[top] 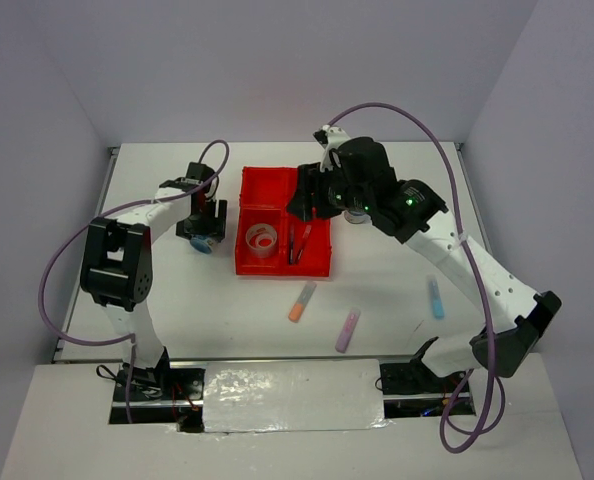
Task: Sort the stationery into containers
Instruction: Pick up the stationery from the center of the board, then place the stationery in the storage box.
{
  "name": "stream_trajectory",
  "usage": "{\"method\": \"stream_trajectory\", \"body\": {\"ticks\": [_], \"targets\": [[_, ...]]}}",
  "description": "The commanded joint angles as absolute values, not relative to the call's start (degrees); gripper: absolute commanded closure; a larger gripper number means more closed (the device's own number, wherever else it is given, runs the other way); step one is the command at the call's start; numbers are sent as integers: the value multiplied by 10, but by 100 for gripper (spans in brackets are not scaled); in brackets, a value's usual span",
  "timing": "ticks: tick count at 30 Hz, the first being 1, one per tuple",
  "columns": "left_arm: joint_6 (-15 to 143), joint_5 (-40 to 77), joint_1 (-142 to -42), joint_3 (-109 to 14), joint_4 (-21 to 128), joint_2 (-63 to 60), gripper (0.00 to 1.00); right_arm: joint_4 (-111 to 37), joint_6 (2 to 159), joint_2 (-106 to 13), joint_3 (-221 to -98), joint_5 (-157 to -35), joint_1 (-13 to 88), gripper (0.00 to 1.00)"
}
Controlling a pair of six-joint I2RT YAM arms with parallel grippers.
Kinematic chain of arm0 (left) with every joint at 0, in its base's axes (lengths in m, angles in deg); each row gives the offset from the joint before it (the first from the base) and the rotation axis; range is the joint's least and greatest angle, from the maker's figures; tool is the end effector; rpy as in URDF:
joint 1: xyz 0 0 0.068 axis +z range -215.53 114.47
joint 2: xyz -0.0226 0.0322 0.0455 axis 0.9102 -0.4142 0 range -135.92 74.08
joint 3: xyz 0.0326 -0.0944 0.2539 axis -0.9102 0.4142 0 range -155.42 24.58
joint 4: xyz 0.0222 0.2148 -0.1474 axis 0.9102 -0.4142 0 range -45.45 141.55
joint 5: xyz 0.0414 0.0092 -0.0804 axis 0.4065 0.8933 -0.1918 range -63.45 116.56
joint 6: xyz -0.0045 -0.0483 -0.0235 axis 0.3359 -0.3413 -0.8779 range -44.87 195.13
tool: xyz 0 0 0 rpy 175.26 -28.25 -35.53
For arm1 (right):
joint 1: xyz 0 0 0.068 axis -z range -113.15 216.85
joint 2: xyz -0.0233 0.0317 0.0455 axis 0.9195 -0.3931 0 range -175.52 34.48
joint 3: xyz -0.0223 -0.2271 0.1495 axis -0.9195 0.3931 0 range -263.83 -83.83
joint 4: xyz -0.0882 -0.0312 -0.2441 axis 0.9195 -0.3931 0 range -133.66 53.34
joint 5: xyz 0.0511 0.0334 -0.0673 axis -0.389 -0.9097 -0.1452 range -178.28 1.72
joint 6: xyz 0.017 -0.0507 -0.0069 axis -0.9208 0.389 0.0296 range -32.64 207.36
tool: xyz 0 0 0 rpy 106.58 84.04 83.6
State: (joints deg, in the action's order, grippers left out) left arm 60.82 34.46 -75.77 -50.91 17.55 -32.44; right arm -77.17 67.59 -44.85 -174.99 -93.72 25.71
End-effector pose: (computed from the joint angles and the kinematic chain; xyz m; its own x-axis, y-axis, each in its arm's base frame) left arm 0.3768 -0.0630 0.1926 -0.8939 -0.0873 -0.4398 -0.1053 0.9943 0.0165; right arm 0.2196 0.1964 0.4293 -0.5829 -0.0620 -0.8102 -0.5530 0.7608 0.3397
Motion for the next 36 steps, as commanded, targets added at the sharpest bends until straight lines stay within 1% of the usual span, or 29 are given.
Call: {"method": "stream_trajectory", "body": {"ticks": [1,3,4,5,6,7,13,15,17,20,24,26,27,29,30,32,33,34,36], "targets": [[610,346,-761,-493,197,-339,24,-743,684,-434,-1735,-950,263,36],[605,338,-761,-477,203,-338,26,-738,679,-433,-1728,-963,269,36],[603,332,-761,-471,205,-338,34,-736,677,-433,-1725,-967,273,36],[601,327,-761,-460,208,-337,51,-733,675,-433,-1717,-977,278,36],[596,325,-761,-456,210,-335,71,-724,669,-433,-1713,-982,283,36],[591,324,-761,-453,208,-333,100,-721,665,-431,-1708,-988,289,36],[568,293,-762,-427,220,-252,100,-675,626,-420,-1670,-1048,334,36],[568,281,-761,-417,229,-201,100,-663,613,-418,-1663,-1063,347,36],[571,271,-761,-409,241,-152,100,-652,606,-419,-1656,-1073,352,36],[572,270,-760,-413,232,-117,100,-643,595,-427,-1653,-1086,357,37],[576,225,-760,-402,244,-51,100,-622,580,-437,-1652,-1105,360,36],[587,185,-760,-394,269,-6,100,-619,565,-448,-1671,-1116,361,37],[590,118,-761,-389,282,9,100,-615,556,-457,-1677,-1122,360,37],[597,28,-763,-372,332,48,100,-581,518,-466,-1686,-1153,359,36],[595,-51,-763,-365,354,62,100,-571,504,-468,-1686,-1160,360,35],[573,-109,-765,-342,398,103,100,-562,476,-481,-1701,-1171,357,31],[562,-151,-765,-331,444,115,100,-563,473,-486,-1707,-1174,356,26],[536,-171,-765,-327,465,131,100,-565,474,-488,-1716,-1174,353,25],[510,-235,-766,-326,516,134,100,-566,483,-489,-1716,-1166,344,1]]}}
